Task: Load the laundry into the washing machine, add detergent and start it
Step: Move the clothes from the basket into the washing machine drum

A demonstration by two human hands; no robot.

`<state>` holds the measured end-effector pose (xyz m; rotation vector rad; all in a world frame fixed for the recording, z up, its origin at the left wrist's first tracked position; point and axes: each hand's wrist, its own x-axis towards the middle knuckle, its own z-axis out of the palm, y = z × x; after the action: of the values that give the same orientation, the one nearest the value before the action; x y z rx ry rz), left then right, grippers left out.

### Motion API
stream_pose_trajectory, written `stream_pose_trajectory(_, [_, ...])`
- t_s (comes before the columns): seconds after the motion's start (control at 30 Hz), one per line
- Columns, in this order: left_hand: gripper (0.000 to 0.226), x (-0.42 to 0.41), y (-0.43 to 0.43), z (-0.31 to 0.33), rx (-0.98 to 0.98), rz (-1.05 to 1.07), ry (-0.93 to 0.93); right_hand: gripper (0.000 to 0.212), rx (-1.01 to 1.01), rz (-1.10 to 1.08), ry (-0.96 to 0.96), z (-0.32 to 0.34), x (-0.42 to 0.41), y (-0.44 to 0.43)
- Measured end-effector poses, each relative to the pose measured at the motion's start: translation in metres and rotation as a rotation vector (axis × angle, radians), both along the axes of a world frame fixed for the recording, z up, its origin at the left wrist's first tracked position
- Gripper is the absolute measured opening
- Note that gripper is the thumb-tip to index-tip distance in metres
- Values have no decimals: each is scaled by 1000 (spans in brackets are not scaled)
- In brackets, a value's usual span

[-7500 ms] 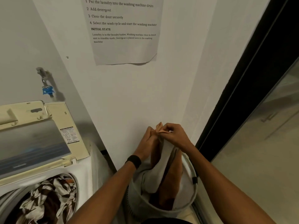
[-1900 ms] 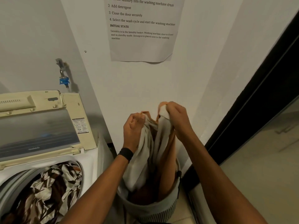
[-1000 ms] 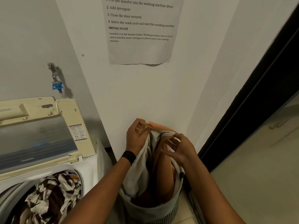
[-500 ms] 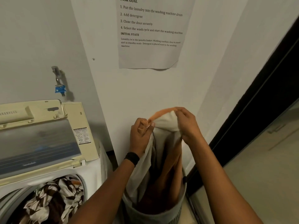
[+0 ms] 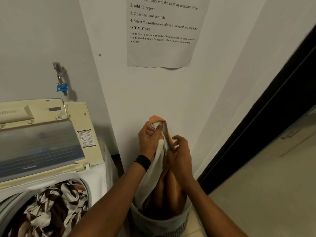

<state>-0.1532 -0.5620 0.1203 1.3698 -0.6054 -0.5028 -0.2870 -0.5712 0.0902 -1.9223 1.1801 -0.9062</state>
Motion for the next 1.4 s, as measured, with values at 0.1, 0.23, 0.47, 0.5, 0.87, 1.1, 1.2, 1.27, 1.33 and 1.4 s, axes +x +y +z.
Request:
stream_pose_trajectory(0.1, [18,2,-3,-2,6,81,-46,32,13,-16,300,-19,-22,-1])
stream_pose_trajectory(0.23, [19,5,-5,-4,8,102,-19,8,251,-38,291,-25,-44,-14])
stream_pose_trajectory(0.47, [21,15,8,-11,-16,129,-23,31,819,-122,-766,78,-38,-42])
stream_pose_trajectory(0.5, [18,11,10,-11,-33,115,-26,32,780,-57,-818,95,-31,-47])
stream_pose_trajectory(0.87, [33,-2,26,2,57,-326,-116,14,342,214,-337,83,40,-58])
stream_pose_trajectory(1.1, [18,7,18,-6,33,-67,-21,26,-109,194,92,17,-2,-28])
stream_pose_trajectory(1.2, [23,4,14,-5,21,-67,-36,14,59,118,311,-7,-15,-23])
stream_pose_trajectory(1.27, [22,0,14,-9,25,-66,-63,18,208,156,434,-5,-24,-28])
stream_pose_trajectory(1.33, [20,-1,14,-10,30,-43,-93,28,270,295,591,6,-37,-39])
stream_pose_trajectory(1.4, [22,0,15,-10,25,-22,-115,33,209,387,834,23,-52,-49])
